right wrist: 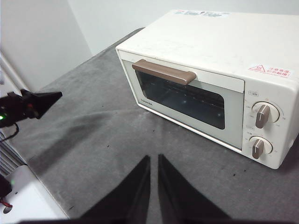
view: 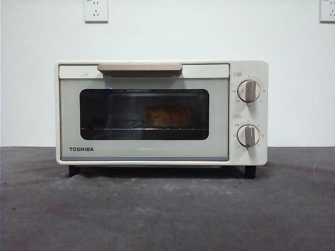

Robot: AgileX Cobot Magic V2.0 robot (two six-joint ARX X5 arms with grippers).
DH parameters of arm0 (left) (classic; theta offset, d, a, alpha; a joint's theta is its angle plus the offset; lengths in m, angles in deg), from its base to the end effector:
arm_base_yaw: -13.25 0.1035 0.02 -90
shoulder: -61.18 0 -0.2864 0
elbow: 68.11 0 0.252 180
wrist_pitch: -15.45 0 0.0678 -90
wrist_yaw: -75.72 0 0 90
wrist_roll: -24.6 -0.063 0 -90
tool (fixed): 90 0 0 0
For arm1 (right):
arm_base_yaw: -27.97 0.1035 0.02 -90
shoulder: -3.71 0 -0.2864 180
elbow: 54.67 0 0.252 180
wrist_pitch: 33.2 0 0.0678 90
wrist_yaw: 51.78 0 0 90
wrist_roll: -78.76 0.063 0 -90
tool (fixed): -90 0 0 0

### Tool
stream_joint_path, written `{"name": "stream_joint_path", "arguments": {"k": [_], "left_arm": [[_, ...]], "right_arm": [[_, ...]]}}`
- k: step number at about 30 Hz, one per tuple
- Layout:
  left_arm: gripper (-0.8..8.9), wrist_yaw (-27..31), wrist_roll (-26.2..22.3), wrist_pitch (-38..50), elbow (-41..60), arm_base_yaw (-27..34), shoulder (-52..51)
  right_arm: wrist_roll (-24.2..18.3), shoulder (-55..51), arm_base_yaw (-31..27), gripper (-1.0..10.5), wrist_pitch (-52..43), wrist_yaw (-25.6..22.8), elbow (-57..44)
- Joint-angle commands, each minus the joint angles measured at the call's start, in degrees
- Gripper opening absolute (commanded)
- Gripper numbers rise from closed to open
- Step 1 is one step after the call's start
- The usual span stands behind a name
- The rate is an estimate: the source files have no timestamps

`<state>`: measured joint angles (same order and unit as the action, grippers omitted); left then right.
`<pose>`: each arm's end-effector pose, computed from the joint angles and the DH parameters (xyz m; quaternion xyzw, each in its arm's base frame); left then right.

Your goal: The left arm flap open the oven, the right arm pick bread and place it into oven, the left arm flap close the oven

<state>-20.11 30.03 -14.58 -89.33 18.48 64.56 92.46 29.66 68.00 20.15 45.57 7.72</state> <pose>0.1017 0.0029 0.1700 -0.0573 0.1058 -0.0002 0.9927 0.0636 0.0640 0.3406 0.0670 0.1875 0.3778 0.9042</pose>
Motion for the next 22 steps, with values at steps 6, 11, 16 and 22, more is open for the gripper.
{"name": "stream_joint_path", "arguments": {"k": [6, 11, 16, 22], "left_arm": [[0.28, 4.68, 0.00, 1.29, 4.68, 0.04, -3.19], [0.28, 5.42, -1.11, 2.84, 5.57, -0.48, -3.19], [0.28, 6.58, -1.44, 5.29, 6.75, -2.10, -3.19], [0.28, 7.02, -1.55, 5.38, 6.75, -3.34, -3.19]], "right_arm": [[-0.48, 0.11, 0.33, 0.2, -0.68, -0.09, 0.98], [-0.48, 0.11, 0.33, 0.2, -0.68, -0.09, 0.98], [-0.48, 0.11, 0.33, 0.2, -0.68, -0.09, 0.98], [-0.48, 0.11, 0.33, 0.2, -0.66, -0.09, 0.98]]}}
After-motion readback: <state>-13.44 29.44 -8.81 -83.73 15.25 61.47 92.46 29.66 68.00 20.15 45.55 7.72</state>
